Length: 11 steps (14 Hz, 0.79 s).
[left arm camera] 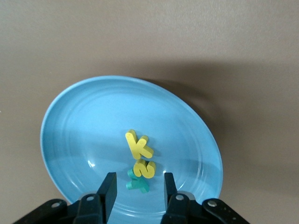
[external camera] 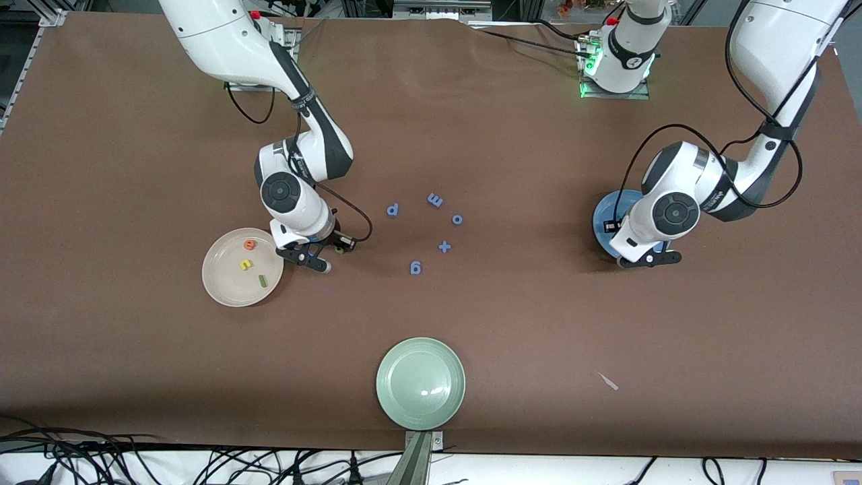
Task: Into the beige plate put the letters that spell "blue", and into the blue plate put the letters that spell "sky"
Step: 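Grasp the green p with the right gripper while the left gripper withdraws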
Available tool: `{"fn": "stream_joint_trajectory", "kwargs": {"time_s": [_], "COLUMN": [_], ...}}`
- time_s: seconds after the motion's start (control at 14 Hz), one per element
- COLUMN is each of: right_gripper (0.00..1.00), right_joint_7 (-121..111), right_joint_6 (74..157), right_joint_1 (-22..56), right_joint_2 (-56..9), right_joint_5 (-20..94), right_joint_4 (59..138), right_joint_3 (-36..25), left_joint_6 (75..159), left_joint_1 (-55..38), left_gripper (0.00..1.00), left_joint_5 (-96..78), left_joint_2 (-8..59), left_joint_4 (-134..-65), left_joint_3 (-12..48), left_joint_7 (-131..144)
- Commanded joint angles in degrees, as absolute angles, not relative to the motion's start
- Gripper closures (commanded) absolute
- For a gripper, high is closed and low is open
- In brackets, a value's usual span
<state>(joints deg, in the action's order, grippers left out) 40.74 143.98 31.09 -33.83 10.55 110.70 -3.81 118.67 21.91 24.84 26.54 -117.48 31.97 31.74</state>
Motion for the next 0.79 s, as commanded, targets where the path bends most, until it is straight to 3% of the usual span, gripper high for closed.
{"fn": "stream_joint_trajectory", "kwargs": {"time_s": [0.0, 0.14, 0.36, 0.43, 0.5, 0.72], "right_gripper": [0.88, 0.91, 0.91, 0.91, 0.91, 0.91], "right_joint_7": [40.96, 39.91, 35.44, 32.81, 30.00, 21.12], "right_joint_6": [145.64, 144.41, 135.82, 132.75, 129.50, 121.57], "right_joint_1": [31.64, 31.38, 31.20, 31.20, 31.11, 30.85], "right_joint_2": [-35.07, -33.85, -31.82, -31.56, -31.03, -30.94], "right_joint_5": [11.51, 11.34, 10.46, 10.46, 10.46, 11.42], "right_joint_4": [110.04, 109.78, 107.24, 105.92, 104.43, 100.99], "right_joint_3": [-3.78, -4.13, -7.72, -9.56, -11.15, -16.16], "left_joint_6": [119.00, 119.27, 119.01, 118.74, 117.61, 107.62], "left_joint_1": [23.82, 25.74, 28.90, 30.40, 31.63, 32.96], "left_gripper": [0.48, 0.41, 0.26, 0.17, 0.01, 0.00], "left_joint_5": [24.61, 19.80, 10.15, 6.02, 2.93, 1.85], "left_joint_2": [20.76, 17.68, 11.19, 8.73, 6.96, 6.41], "left_joint_4": [-118.83, -118.05, -117.16, -116.90, -115.94, -106.91], "left_joint_3": [33.04, 34.88, 35.77, 35.68, 35.68, 35.25], "left_joint_7": [29.80, 29.18, 23.76, 21.12, 19.27, 18.81]}}
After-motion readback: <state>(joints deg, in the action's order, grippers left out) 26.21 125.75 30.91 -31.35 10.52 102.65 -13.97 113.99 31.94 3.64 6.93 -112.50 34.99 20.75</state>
